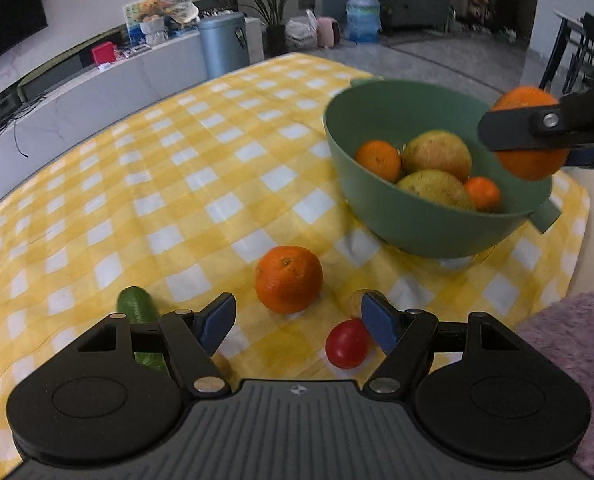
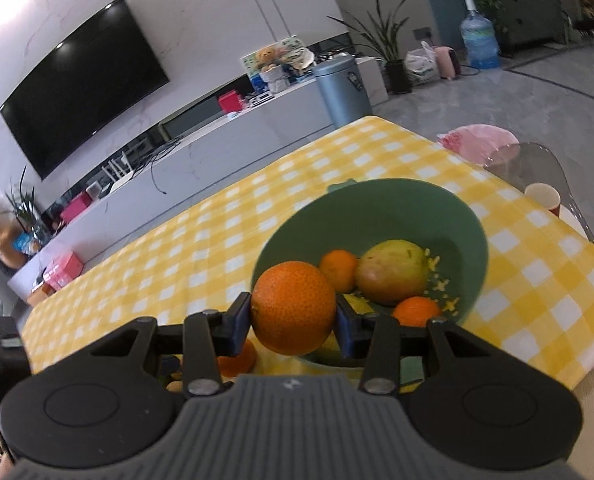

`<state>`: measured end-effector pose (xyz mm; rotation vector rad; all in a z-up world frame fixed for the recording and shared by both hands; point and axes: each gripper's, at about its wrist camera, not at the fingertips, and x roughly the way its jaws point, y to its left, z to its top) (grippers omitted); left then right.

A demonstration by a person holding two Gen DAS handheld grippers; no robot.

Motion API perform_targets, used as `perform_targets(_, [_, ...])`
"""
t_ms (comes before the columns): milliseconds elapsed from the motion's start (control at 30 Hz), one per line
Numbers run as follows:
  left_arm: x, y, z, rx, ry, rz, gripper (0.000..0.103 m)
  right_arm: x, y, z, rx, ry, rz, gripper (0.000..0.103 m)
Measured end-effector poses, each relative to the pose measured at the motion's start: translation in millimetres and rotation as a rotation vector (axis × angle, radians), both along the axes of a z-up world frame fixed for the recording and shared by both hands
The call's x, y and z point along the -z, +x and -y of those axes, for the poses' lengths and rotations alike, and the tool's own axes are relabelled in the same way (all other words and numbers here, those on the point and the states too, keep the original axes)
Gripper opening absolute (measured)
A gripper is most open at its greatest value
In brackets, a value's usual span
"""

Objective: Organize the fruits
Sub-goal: 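Carry the orange with the right gripper while the left gripper grasps another orange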

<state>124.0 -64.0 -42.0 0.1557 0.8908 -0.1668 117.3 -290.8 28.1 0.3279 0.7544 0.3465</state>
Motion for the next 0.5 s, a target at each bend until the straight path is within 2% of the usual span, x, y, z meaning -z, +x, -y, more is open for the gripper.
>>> perform_targets(67, [7.2, 6.5, 2.9, 0.004, 0.019, -0.008, 0.085, 1.9, 0.4, 0.6, -0.004, -0.003, -0.006, 0.04])
perform_targets(133, [7.2, 11.0, 1.0, -0.004, 0.018, 0.013, 0.085, 4.2, 1.3, 0.7, -0.007, -0.005, -0.011, 0.04])
perform_targets(233, [8.9, 23.3, -3.9, -0.03, 0.003, -0.003, 0.085, 6.6, 2.6, 1.9, -0.007, -0.001, -0.016, 0.04])
perform_targets(367, [11.3, 33.8, -5.7, -0.04, -0.013, -0.016, 0.08, 6.5, 1.1, 1.1, -0.003, 0.002, -0.018, 0.04])
perform_targets(500, [16.4, 39.1, -2.4, -0.008, 0.019, -0.016, 0.075, 6.3, 2.2, 1.2, 0.003, 0.003, -0.018, 0.04])
